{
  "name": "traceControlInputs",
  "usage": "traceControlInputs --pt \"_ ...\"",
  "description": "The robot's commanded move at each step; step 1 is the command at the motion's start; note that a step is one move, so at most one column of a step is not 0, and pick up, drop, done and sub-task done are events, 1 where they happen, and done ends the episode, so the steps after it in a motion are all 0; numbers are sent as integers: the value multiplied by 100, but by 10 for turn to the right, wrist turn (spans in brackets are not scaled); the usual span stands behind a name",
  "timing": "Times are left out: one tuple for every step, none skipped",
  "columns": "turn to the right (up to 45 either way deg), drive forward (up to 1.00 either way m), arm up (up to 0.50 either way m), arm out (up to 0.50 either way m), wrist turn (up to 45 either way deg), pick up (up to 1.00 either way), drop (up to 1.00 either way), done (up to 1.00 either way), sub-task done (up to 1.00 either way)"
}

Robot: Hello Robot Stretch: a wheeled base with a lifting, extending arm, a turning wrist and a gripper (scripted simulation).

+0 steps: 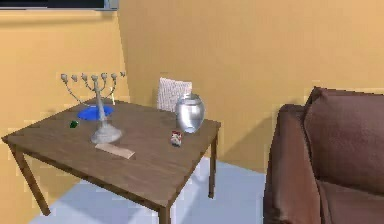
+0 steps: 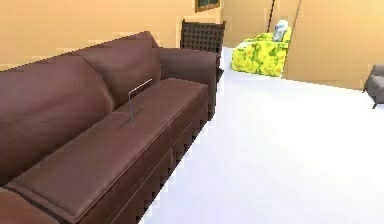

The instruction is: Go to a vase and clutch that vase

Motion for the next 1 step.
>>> traceControlInputs --pt "0 35 0 0 0 0 0 0 0"
